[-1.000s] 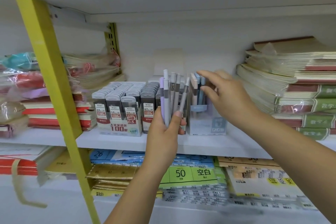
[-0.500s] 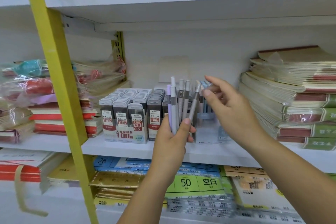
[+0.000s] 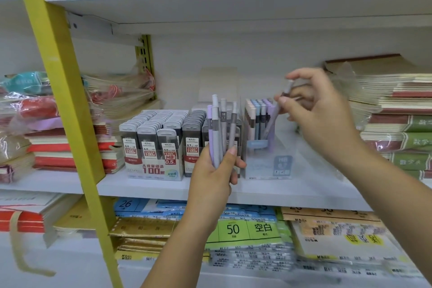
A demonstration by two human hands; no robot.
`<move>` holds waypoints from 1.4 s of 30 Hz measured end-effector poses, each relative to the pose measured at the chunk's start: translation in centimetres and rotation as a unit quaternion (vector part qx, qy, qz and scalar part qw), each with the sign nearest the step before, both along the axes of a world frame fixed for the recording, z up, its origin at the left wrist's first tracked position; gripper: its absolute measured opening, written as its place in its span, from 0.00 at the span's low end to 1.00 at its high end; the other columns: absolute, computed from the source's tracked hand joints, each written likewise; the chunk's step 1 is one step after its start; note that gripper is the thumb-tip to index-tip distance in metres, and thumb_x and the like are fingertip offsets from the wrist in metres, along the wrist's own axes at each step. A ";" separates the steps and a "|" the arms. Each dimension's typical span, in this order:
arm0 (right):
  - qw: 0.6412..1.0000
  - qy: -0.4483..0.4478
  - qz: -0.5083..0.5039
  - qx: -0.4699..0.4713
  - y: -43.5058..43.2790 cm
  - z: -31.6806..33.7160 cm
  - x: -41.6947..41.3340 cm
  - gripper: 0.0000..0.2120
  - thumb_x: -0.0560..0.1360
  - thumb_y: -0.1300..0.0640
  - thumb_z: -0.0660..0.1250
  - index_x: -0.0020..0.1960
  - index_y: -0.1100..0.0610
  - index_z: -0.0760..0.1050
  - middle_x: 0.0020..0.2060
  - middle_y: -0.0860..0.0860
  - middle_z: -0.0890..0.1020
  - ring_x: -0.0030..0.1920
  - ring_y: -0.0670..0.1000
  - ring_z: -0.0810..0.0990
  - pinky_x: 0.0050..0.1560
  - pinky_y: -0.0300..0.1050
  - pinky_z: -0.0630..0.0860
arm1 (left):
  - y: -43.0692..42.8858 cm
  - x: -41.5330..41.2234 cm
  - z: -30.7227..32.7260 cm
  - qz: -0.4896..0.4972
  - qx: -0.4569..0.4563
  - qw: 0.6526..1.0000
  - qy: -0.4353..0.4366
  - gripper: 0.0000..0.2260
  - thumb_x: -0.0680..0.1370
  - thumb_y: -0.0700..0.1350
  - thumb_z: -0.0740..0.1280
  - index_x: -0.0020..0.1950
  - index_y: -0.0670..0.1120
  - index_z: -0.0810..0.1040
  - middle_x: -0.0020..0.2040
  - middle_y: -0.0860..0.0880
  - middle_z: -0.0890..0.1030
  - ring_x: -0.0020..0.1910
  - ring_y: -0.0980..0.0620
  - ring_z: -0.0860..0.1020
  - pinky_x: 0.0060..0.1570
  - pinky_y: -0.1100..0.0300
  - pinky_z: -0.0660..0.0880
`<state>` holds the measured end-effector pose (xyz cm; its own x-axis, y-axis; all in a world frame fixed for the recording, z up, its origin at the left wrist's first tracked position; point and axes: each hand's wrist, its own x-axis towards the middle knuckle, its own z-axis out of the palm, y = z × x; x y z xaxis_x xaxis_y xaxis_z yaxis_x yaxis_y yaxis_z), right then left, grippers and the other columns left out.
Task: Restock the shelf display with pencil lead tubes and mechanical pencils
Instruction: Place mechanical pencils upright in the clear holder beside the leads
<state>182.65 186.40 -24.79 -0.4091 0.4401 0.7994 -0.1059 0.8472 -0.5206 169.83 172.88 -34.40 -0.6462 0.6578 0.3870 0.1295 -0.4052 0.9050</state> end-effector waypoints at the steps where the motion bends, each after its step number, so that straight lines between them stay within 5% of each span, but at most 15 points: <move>1: 0.999 -0.031 -0.017 0.015 0.1 -0.4 -0.3 0.16 0.76 0.58 0.69 0.54 0.38 0.70 0.43 0.45 0.83 0.44 0.43 0.83 0.46 0.45 0.81 | 0.1 0.0 -0.1 -0.002 -0.001 1.000 0.002 0.03 0.83 0.48 0.64 0.55 0.52 0.77 0.37 0.53 0.82 0.27 0.59 0.70 0.23 0.68 0.65; 7: 0.994 -0.093 -0.033 0.048 0.8 -1.7 -1.0 0.16 0.76 0.58 0.69 0.56 0.39 0.70 0.41 0.38 0.81 0.45 0.38 0.81 0.46 0.35 0.80 | 0.5 0.1 -0.3 -0.005 -0.005 1.000 0.003 0.03 0.83 0.48 0.64 0.54 0.53 0.77 0.36 0.54 0.82 0.27 0.59 0.69 0.23 0.68 0.65; 16: 0.993 -0.103 -0.030 0.040 1.0 -1.1 -1.1 0.14 0.76 0.60 0.70 0.57 0.47 0.72 0.41 0.44 0.82 0.43 0.44 0.82 0.49 0.46 0.80 | 0.7 0.0 -0.4 -0.001 -0.007 1.000 0.005 0.03 0.83 0.48 0.64 0.53 0.53 0.77 0.37 0.53 0.82 0.28 0.58 0.70 0.23 0.68 0.65; 22: 0.998 -0.026 -0.052 0.037 1.9 0.8 0.0 0.17 0.75 0.59 0.70 0.55 0.39 0.72 0.38 0.46 0.82 0.40 0.49 0.83 0.45 0.47 0.81 | 0.5 0.0 -0.4 -0.002 -0.006 1.000 0.004 0.03 0.83 0.48 0.64 0.54 0.53 0.77 0.37 0.54 0.82 0.27 0.59 0.71 0.23 0.68 0.65; 27: 0.994 -0.065 -0.075 0.043 3.1 0.8 -0.5 0.16 0.75 0.60 0.70 0.55 0.42 0.71 0.40 0.51 0.82 0.42 0.53 0.83 0.49 0.55 0.80 | 0.6 0.0 -0.4 -0.003 -0.005 1.000 0.001 0.03 0.83 0.48 0.64 0.54 0.53 0.77 0.37 0.53 0.83 0.27 0.59 0.70 0.23 0.68 0.65; 31: 0.989 -0.118 -0.069 0.049 3.5 -0.9 -1.0 0.15 0.76 0.60 0.69 0.57 0.45 0.72 0.42 0.48 0.82 0.45 0.50 0.83 0.51 0.50 0.80 | 0.7 0.0 -0.4 -0.002 -0.003 1.000 0.001 0.03 0.83 0.48 0.64 0.53 0.53 0.77 0.37 0.53 0.83 0.27 0.59 0.71 0.23 0.68 0.66; 35: 0.985 -0.126 -0.085 0.083 3.8 -1.4 -1.1 0.14 0.76 0.59 0.70 0.56 0.44 0.72 0.39 0.38 0.78 0.44 0.39 0.80 0.46 0.35 0.76 | 0.7 -0.1 -0.4 0.000 -0.003 1.000 0.002 0.03 0.83 0.49 0.64 0.54 0.54 0.77 0.37 0.53 0.83 0.28 0.59 0.71 0.24 0.68 0.66; 42: 0.985 -0.098 -0.110 0.087 4.1 -1.6 -1.6 0.12 0.76 0.59 0.70 0.58 0.53 0.74 0.39 0.39 0.76 0.41 0.42 0.77 0.40 0.24 0.69 | 0.7 -0.2 -0.4 0.005 -0.006 1.000 0.007 0.03 0.83 0.49 0.64 0.54 0.53 0.77 0.37 0.53 0.83 0.28 0.58 0.71 0.24 0.69 0.66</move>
<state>181.08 190.45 -26.43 -0.4738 0.3983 0.7855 0.1790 0.9168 -0.3569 169.67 173.60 -34.84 -0.6475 0.6559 0.3880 0.1470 -0.3921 0.9081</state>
